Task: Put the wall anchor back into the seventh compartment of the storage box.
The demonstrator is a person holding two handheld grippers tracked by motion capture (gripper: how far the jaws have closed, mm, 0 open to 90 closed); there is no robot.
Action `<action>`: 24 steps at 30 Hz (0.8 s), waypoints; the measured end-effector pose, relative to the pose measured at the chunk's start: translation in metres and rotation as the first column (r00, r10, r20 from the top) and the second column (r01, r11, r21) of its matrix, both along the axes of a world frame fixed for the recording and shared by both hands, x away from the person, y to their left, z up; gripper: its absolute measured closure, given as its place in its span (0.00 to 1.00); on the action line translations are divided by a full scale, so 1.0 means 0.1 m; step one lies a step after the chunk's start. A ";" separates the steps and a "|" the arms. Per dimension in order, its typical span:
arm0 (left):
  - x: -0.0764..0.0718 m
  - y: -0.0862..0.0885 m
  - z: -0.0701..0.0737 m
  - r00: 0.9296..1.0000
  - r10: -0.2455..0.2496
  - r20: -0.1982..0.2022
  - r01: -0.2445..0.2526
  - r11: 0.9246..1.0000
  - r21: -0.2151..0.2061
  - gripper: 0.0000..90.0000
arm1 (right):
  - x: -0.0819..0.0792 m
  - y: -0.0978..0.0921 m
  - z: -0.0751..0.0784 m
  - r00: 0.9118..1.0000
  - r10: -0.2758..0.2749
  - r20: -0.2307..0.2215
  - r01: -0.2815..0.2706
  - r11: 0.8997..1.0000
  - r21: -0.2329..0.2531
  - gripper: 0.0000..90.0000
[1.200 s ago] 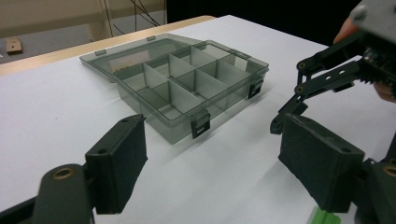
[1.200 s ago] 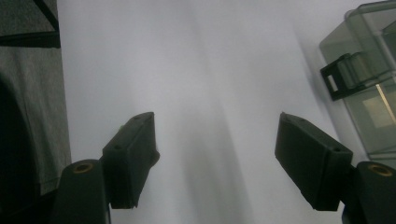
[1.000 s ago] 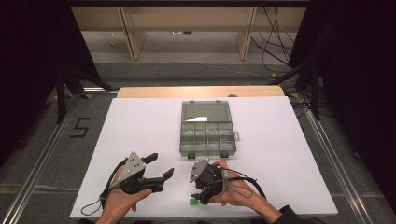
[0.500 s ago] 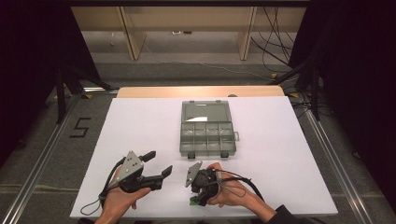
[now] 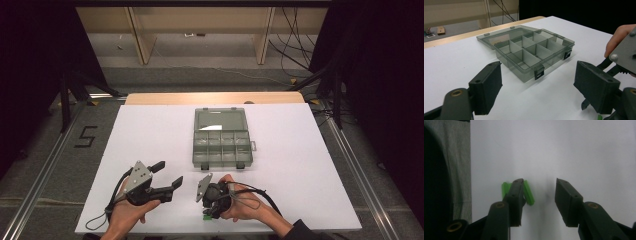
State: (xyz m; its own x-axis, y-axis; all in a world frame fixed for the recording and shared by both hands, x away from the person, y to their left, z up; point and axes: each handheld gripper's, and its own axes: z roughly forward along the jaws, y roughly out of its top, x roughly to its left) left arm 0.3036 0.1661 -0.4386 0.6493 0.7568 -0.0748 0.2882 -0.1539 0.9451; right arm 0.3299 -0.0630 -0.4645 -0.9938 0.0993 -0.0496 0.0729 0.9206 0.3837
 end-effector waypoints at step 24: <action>0.01 0.02 0.00 1.000 0.017 -0.006 -0.017 1.000 -0.003 0.24 | 0.03 0.11 0.02 0.996 0.008 -0.091 -0.013 0.998 -0.061 0.94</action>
State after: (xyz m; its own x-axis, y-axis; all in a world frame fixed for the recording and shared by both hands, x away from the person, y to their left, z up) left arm 0.3046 0.1676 -0.4389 0.6357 0.7677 -0.0811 0.2962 -0.1455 0.9440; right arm 0.3331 -0.0521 -0.4626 -0.9955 0.0885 0.0347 0.0950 0.9433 0.3182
